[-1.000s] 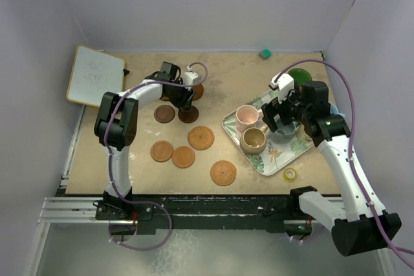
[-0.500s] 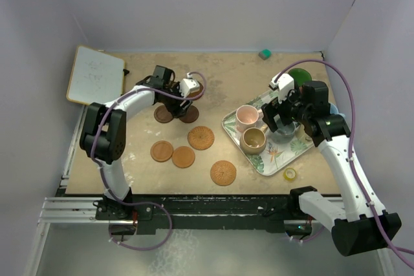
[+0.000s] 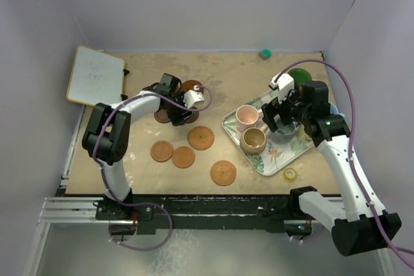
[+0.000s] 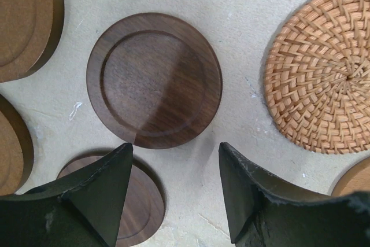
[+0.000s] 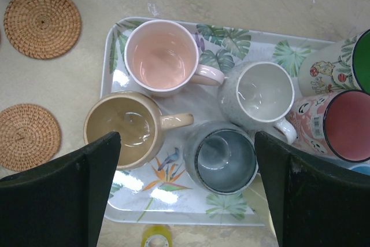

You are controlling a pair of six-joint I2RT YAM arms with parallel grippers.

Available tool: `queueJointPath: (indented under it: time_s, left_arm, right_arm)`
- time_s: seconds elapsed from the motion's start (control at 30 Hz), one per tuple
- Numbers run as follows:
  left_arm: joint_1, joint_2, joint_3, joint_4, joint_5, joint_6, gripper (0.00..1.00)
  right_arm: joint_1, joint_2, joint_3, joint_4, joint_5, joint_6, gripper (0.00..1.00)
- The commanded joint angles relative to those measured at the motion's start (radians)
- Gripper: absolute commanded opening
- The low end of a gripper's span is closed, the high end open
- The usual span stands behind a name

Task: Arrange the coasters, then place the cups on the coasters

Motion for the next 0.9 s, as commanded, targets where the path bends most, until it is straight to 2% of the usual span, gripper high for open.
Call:
queueJointPath:
  time_s: [0.0,0.87]
  left_arm:
    - [-0.002,0.005,0.003,0.030,-0.040,0.022,0.58]
    - [-0.006,0.087,0.083,0.015,-0.047,-0.001,0.56]
  right_arm:
    - [-0.005,-0.014,0.007,0.014,-0.028,-0.012,1.00]
    - [-0.005,-0.015,0.007,0.013,-0.024,-0.013,1.00]
